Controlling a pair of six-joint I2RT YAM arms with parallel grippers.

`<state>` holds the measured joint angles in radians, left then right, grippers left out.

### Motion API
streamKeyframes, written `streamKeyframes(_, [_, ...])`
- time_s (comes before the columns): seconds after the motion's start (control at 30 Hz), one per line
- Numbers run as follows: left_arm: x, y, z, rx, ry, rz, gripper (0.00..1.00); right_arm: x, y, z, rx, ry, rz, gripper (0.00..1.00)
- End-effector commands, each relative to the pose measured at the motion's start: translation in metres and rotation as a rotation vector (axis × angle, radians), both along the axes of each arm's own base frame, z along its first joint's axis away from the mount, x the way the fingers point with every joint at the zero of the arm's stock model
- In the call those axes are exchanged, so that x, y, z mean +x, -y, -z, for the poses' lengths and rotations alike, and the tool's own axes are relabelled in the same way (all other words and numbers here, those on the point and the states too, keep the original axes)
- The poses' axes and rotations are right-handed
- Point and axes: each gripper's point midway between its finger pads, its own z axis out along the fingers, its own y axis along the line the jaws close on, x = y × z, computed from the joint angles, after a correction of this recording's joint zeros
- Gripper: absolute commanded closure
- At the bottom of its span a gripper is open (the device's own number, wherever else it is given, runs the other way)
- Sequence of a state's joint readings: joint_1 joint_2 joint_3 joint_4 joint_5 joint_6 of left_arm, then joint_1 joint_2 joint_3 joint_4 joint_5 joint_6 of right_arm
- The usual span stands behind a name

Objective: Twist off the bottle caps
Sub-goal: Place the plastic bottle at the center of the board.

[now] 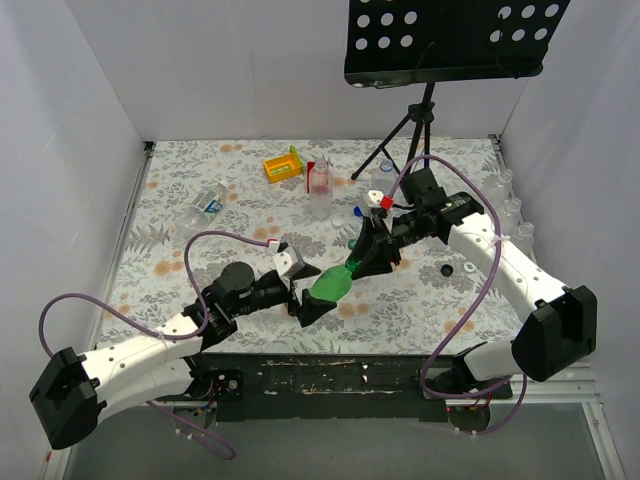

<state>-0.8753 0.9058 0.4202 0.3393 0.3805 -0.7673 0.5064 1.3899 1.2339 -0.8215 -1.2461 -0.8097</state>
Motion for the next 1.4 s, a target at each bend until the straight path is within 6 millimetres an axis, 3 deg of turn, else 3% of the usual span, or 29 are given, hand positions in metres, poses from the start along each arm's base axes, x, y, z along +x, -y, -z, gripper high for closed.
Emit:
streamKeyframes(0.0, [0.018, -0.019, -0.014, -0.027, 0.045, -0.150, 0.02, 0.001, 0.000, -0.009, -0.014, 0.033, 0.020, 0.99])
streamKeyframes(0.27, [0.033, -0.051, -0.028, 0.113, 0.144, -0.280, 0.02, 0.035, 0.005, 0.000, -0.130, 0.104, 0.145, 0.99])
streamKeyframes(0.47, [0.051, -0.096, -0.038, 0.215, 0.245, -0.480, 0.02, 0.074, 0.008, -0.001, -0.239, 0.202, 0.265, 0.99])
streamKeyframes(0.6, [0.058, -0.119, -0.032, 0.198, 0.282, -0.599, 0.02, 0.095, 0.006, -0.001, -0.310, 0.257, 0.306, 0.99])
streamKeyframes(0.93, [0.068, -0.127, -0.015, 0.242, 0.256, -0.667, 0.02, 0.137, -0.018, 0.011, -0.467, 0.335, 0.360, 0.99])
streamKeyframes(1.37, [0.069, -0.128, -0.014, 0.250, 0.263, -0.661, 0.02, 0.179, -0.032, 0.060, -0.654, 0.333, 0.454, 0.96])
